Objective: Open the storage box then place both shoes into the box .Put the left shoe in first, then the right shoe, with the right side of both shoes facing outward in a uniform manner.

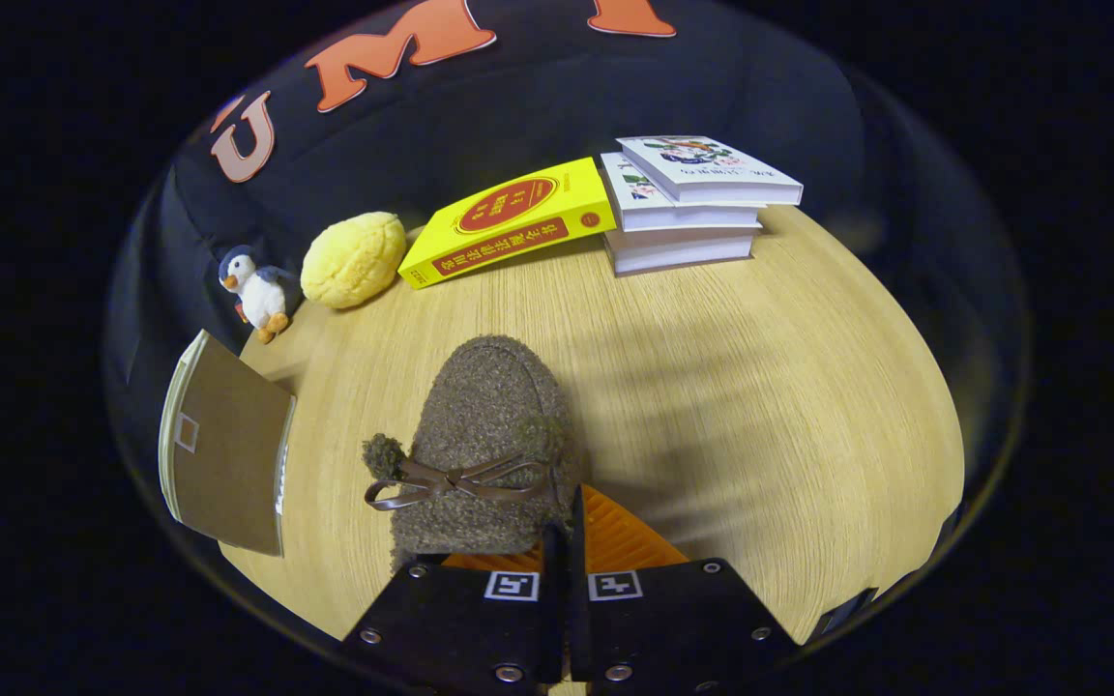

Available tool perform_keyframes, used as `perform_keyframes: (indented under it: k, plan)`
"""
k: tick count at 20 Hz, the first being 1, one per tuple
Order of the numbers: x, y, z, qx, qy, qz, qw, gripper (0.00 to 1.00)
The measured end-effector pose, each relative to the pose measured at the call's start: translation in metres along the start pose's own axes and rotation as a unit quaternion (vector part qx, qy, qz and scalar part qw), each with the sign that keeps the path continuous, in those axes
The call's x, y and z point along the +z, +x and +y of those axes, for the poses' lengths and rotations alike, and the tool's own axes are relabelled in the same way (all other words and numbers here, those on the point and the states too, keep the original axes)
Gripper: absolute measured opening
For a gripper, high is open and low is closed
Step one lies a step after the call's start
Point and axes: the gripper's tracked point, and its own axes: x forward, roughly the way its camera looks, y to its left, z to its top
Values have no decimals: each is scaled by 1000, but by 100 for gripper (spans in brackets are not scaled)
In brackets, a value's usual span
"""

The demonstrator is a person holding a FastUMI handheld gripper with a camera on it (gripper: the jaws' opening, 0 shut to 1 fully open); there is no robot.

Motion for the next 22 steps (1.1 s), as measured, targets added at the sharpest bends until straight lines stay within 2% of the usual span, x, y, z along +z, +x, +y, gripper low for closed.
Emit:
perform_keyframes:
  k: [5,12,16,22]
  plan:
    - [29,-44,69,14,-15,-23,1000,4]
    - [56,-86,203,63,-49,-38,996,4]
    - [54,-89,274,86,-65,-31,994,4]
    - [36,-79,354,107,-84,-10,991,4]
